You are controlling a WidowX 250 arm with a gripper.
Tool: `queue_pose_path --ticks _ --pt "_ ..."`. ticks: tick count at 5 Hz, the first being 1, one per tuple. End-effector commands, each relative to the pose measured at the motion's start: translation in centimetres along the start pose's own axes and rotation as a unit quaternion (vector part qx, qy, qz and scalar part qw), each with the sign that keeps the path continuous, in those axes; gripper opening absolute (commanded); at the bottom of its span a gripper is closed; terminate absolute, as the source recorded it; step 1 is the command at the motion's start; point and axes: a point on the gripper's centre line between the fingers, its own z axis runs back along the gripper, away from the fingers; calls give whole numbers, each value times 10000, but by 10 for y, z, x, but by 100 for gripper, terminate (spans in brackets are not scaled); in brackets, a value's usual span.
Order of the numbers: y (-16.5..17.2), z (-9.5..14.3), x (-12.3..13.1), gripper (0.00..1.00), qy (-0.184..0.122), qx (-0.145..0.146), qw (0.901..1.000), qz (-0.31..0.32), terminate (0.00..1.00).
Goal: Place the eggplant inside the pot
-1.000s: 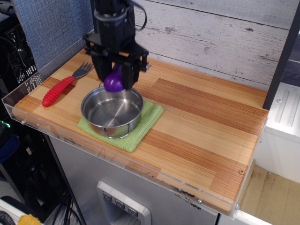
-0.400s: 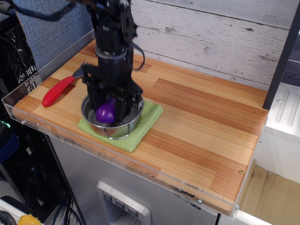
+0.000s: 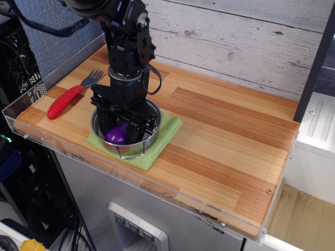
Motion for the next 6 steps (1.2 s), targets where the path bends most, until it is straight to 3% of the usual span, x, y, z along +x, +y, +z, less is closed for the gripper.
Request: queue_pose_path --ticks 1,3,4,6 --pt "16 33 9 100 -511 -61 9987 -55 0" --pt "39 91 21 100 -1224 -317 9917 246 0" --pt "45 120 28 100 -1331 -507 9893 326 0" --pt "45 131 37 100 -1109 -484 9924 243 0"
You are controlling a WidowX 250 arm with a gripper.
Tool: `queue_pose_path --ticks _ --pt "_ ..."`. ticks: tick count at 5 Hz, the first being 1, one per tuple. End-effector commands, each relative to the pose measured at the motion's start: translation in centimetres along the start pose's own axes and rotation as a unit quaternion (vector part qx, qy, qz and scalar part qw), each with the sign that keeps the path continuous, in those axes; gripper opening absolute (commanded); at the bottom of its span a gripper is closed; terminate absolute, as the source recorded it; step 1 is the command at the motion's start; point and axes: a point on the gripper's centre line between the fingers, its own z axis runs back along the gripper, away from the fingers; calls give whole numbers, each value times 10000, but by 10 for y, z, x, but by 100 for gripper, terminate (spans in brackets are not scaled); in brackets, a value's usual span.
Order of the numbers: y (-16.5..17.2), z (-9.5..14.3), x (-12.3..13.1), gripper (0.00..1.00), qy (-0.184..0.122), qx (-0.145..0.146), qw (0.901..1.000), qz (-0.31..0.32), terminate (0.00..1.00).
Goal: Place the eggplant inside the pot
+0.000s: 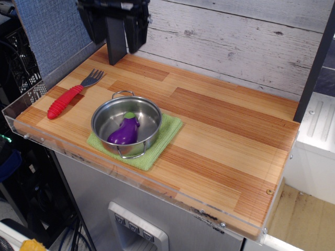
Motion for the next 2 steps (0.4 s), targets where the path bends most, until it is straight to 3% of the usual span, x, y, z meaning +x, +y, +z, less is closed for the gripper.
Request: queue_pose_path --ticks 1,2 --pt "12 7 0 100 680 118 9961 -547 0" --pt "12 7 0 100 680 118 9961 -547 100"
